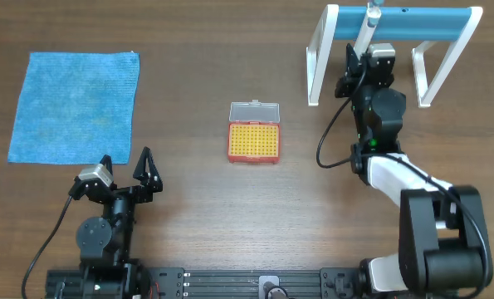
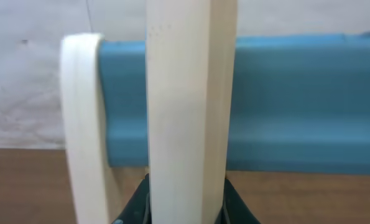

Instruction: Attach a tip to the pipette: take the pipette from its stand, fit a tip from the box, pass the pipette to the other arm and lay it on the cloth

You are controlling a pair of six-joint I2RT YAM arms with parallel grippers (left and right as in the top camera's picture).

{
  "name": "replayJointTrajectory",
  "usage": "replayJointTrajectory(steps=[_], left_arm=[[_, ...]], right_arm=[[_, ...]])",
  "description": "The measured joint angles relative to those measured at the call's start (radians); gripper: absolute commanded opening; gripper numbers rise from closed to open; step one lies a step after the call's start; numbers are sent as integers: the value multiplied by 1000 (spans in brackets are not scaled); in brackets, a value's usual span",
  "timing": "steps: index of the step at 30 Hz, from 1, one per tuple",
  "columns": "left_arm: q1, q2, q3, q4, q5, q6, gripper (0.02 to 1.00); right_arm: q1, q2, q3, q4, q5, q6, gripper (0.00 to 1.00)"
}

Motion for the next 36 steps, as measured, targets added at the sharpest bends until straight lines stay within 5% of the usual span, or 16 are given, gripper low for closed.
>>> replayJointTrajectory(steps=[5, 8, 11, 15, 36], left_arm=[[0, 0, 0, 0, 0, 0, 998], [0, 0, 0, 0, 0, 0, 996], [0, 0, 0, 0, 0, 0, 996], [0, 0, 0, 0, 0, 0, 996], [0, 0, 0, 0, 0, 0, 998]], right_arm=[[21, -117, -47, -70, -13, 3, 82], [97, -165, -79, -57, -137, 34, 82], [213, -157, -130, 105, -306, 84, 82], [344, 28, -148, 441, -373, 94, 82], [464, 261, -97, 441, -367, 26, 80]])
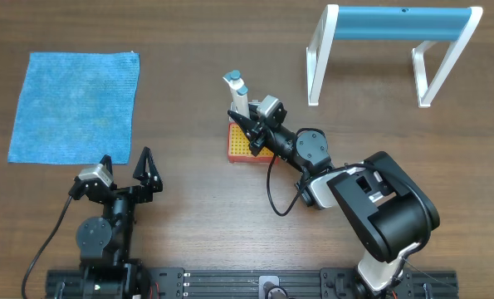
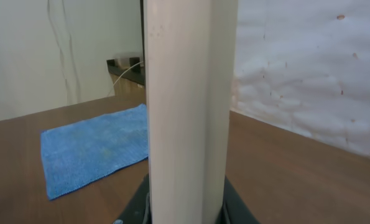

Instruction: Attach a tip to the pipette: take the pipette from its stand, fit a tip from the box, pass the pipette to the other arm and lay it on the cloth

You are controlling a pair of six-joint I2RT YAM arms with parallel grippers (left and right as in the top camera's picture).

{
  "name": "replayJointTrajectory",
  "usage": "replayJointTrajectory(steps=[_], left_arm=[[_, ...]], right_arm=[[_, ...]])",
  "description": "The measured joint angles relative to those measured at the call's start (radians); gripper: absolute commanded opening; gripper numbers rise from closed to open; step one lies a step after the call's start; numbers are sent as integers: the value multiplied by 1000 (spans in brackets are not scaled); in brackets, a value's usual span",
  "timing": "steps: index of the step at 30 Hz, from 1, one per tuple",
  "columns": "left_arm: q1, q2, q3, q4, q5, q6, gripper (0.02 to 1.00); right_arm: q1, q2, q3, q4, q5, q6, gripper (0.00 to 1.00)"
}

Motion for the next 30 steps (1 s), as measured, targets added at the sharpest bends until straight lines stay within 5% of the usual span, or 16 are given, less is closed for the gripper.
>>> replayJointTrajectory(steps=[30], left_arm=[[0, 0, 0, 0, 0, 0, 998]], right_arm=[[10, 32, 2, 2, 22, -35, 80]])
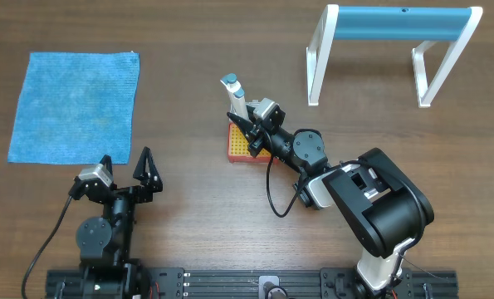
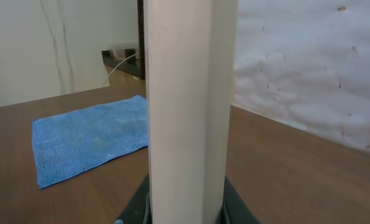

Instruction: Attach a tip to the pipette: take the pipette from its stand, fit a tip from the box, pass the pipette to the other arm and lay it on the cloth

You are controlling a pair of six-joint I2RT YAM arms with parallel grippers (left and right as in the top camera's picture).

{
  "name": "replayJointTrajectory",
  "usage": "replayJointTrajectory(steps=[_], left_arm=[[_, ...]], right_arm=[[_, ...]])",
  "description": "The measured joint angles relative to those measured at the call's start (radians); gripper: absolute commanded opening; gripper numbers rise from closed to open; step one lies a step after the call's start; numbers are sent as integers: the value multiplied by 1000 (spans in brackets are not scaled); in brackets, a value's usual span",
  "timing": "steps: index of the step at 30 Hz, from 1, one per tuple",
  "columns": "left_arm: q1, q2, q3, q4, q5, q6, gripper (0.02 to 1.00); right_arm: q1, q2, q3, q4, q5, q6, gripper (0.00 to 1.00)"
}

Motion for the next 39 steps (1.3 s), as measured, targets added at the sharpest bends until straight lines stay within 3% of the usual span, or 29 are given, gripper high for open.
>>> replayJointTrajectory(steps=[39], left_arm=[[0, 0, 0, 0, 0, 0, 996]], right_arm=[[2, -6, -14, -1, 0, 0, 80]])
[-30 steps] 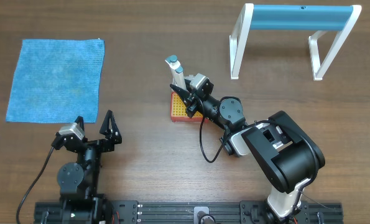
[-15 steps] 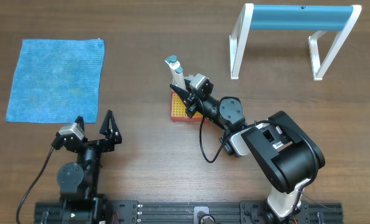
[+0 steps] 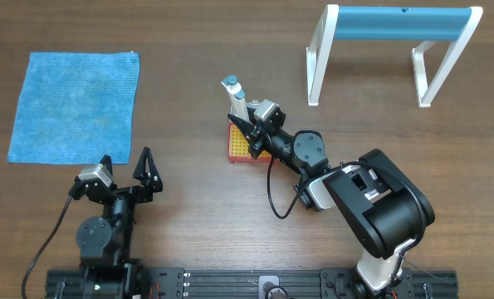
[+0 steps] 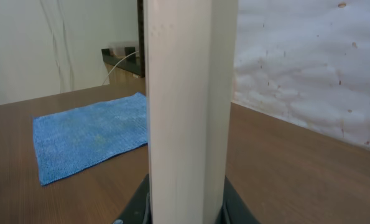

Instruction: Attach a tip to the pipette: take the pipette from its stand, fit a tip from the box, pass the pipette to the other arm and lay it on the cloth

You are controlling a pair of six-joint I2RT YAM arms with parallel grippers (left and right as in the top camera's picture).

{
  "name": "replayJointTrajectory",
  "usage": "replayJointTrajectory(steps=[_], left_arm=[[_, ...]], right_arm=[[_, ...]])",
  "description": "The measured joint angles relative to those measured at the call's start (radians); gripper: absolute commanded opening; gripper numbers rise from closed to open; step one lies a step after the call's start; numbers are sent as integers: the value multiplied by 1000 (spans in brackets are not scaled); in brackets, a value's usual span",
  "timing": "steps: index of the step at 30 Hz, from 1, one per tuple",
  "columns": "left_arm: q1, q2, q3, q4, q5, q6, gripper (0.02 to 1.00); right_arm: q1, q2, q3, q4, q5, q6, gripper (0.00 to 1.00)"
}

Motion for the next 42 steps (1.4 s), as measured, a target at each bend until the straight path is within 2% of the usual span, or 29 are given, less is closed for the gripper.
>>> replayJointTrajectory(steps=[14, 26, 32, 42], left_arm=[[0, 0, 0, 0, 0, 0, 996], [0, 0, 0, 0, 0, 0, 996], [0, 0, 0, 0, 0, 0, 998], [0, 0, 0, 0, 0, 0, 996]], right_arm=[[0, -14, 7, -60, 3, 0, 80], [0, 50, -24, 75, 11, -3, 80], [0, 39, -24, 68, 11, -3, 80], [0, -302, -25, -101, 8, -7, 80]])
